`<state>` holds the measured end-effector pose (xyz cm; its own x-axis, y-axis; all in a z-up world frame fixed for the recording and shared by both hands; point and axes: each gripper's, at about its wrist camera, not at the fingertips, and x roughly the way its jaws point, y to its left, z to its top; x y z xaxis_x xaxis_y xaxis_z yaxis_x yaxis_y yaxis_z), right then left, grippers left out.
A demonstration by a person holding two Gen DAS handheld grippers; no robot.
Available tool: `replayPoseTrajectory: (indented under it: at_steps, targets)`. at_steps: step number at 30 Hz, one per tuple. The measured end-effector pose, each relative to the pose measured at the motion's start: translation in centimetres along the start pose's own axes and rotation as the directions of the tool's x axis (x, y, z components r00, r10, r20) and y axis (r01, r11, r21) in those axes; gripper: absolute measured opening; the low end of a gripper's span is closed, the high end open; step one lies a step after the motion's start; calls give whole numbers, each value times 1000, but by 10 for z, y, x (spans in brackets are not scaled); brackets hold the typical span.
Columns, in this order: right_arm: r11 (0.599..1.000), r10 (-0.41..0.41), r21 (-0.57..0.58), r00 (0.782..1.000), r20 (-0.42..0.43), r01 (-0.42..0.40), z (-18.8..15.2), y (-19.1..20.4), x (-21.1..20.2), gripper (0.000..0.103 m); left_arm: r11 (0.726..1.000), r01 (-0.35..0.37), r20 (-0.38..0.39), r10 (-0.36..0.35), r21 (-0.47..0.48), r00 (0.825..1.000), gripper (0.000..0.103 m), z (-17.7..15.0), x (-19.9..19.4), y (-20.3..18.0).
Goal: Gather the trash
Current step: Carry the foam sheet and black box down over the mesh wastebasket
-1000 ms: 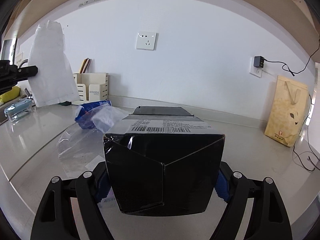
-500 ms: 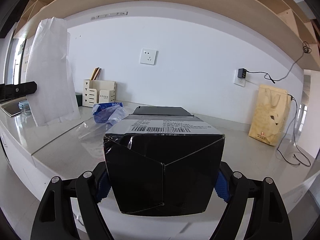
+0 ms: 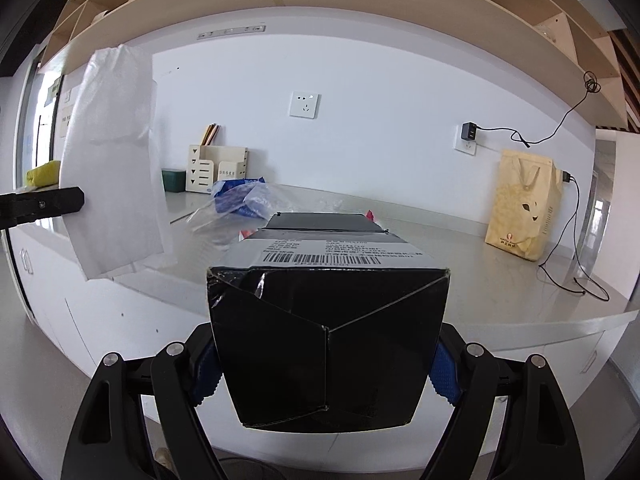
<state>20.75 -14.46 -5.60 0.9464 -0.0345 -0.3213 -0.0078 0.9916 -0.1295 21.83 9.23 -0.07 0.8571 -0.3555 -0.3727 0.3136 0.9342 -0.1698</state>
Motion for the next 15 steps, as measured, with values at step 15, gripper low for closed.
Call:
replayPoseTrajectory:
  at_steps: [15]
  targets:
    - [997, 47, -51, 983, -177, -57, -118, 7, -26, 83, 999, -34, -246, 23, -40, 969, 3, -127, 19, -7]
